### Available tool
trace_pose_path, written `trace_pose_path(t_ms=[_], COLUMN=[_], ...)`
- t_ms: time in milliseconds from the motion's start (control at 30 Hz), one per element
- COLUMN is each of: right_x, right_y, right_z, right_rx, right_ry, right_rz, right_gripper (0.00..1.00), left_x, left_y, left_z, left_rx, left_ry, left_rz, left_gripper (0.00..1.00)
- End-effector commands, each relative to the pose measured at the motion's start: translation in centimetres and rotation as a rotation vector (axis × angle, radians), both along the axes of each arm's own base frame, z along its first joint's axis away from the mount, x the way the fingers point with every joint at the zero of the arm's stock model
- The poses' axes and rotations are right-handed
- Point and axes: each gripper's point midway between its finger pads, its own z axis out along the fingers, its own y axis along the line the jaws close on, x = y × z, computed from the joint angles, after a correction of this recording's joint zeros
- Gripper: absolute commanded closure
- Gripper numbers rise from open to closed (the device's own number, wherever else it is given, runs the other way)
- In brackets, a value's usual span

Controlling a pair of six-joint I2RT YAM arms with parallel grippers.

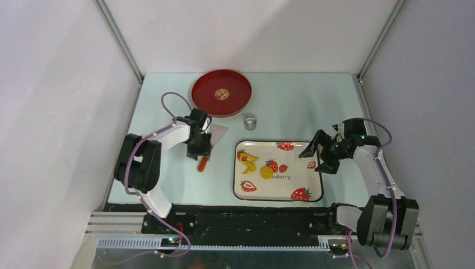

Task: Roll out the dumpling wrappers from the dough

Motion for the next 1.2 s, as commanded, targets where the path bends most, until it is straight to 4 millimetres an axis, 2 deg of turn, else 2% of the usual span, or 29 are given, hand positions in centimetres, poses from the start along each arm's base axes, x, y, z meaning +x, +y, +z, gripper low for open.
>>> trace_pose_path(t_ms=[0, 100, 167, 200, 267, 400, 533, 667, 733, 767, 900, 967, 1167], right_x=[0.4, 0.4, 0.4, 0.4, 0.3, 0.2, 0.2, 0.1, 0.1, 0.0, 0.1, 0.0, -0.1], right_y=[0.4, 0.5, 0.5, 0.6, 0.6, 0.6, 0.7, 0.9, 0.9, 1.0, 1.1, 1.2, 1.3], right_z=[0.5, 0.5, 0.5, 0.5, 0.6, 0.7, 0.8, 0.8, 0.8, 0.8, 0.9, 0.9, 0.9], right_rx=[0.019, 0.024, 0.026, 0.027, 0.029, 0.030, 0.034, 0.038, 0.038, 0.037, 0.041, 0.043, 0.043], right_ry=[-0.025, -0.027, -0.026, -0.028, -0.030, -0.033, -0.039, -0.038, -0.038, -0.037, -0.040, -0.040, -0.038], right_rz=[0.016, 0.021, 0.025, 0.027, 0.030, 0.034, 0.039, 0.045, 0.048, 0.050, 0.053, 0.055, 0.058], right_gripper=[0.01, 0.00, 0.01, 0.01, 0.00, 0.01, 0.01, 0.01, 0.01, 0.01, 0.01, 0.00, 0.01], left_x=[0.0, -0.5, -1.0, -1.2, -1.6, -2.9, -4.9, -7.4, -8.7, -9.2, -9.6, -9.3, -9.6], left_y=[-0.3, -0.8, -1.2, -1.4, -1.7, -2.1, -2.9, -4.1, -4.6, -4.8, -5.0, -4.8, -4.5], left_z=[-0.9, -1.6, -2.0, -2.1, -2.2, -1.6, -1.0, -0.9, -1.0, -0.9, -0.4, -0.1, -1.0], left_rx=[0.027, 0.036, 0.043, 0.047, 0.048, 0.044, 0.033, 0.029, 0.022, 0.022, 0.024, 0.033, 0.059], left_ry=[0.027, 0.048, 0.062, 0.066, 0.069, 0.055, 0.040, 0.036, 0.040, 0.035, -0.002, -0.022, 0.008], left_rz=[-0.049, -0.074, -0.090, -0.098, -0.099, -0.098, -0.087, -0.090, -0.089, -0.099, -0.100, -0.116, -0.191], left_gripper=[0.44, 0.47, 0.54, 0.62, 0.73, 0.90, 0.93, 0.91, 0.86, 0.79, 0.56, 0.51, 0.48])
